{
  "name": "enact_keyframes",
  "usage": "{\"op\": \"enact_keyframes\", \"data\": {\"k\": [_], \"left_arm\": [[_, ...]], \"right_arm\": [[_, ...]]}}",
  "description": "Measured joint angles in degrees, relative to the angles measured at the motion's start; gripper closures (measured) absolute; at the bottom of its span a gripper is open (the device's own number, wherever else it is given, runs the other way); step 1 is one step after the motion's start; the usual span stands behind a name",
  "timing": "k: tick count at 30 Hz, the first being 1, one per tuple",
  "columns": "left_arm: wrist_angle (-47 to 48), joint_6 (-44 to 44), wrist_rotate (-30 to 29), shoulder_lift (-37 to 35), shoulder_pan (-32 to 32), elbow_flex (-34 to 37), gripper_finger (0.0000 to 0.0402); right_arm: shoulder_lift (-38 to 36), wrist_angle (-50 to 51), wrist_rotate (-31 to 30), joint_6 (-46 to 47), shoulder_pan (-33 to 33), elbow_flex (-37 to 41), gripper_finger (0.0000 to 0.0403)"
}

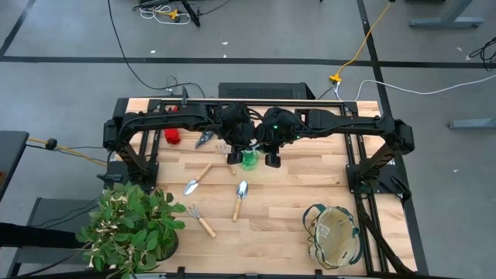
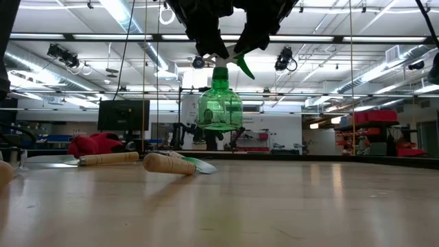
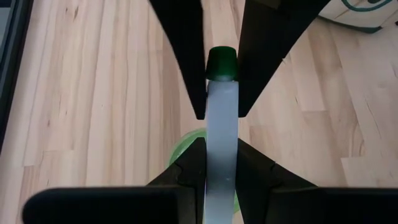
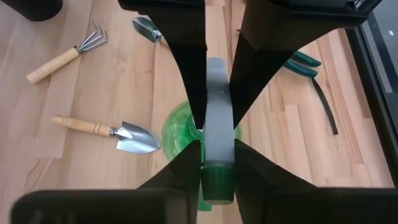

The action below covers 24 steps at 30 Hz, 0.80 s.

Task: Pick & Place Garden tools in Gardening bag
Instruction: Put the green spray bottle into the white gardening bag

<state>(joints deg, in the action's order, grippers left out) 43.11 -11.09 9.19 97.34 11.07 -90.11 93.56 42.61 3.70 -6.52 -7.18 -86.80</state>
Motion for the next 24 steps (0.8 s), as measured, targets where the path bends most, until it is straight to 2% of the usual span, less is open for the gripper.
{"op": "enact_keyframes", "data": {"k": [5, 11, 17, 24], "left_arm": [[0.1, 0.0, 0.0, 0.0, 0.0, 0.0, 0.0335], [0.0, 0.0, 0.0, 0.0, 0.0, 0.0, 0.0335], [0.0, 0.0, 0.0, 0.0, 0.0, 0.0, 0.0333], [-0.1, 0.0, 0.1, 0.0, 0.0, 0.0, 0.0294]], "right_arm": [[0.0, 0.0, 0.0, 0.0, 0.0, 0.0, 0.0353], [0.0, 0.0, 0.4, -0.8, 0.0, 0.0, 0.0340], [0.0, 0.0, 0.4, -1.4, 0.0, 0.0, 0.0353], [0.0, 0.0, 0.2, -1.9, 0.0, 0.1, 0.0353]]}}
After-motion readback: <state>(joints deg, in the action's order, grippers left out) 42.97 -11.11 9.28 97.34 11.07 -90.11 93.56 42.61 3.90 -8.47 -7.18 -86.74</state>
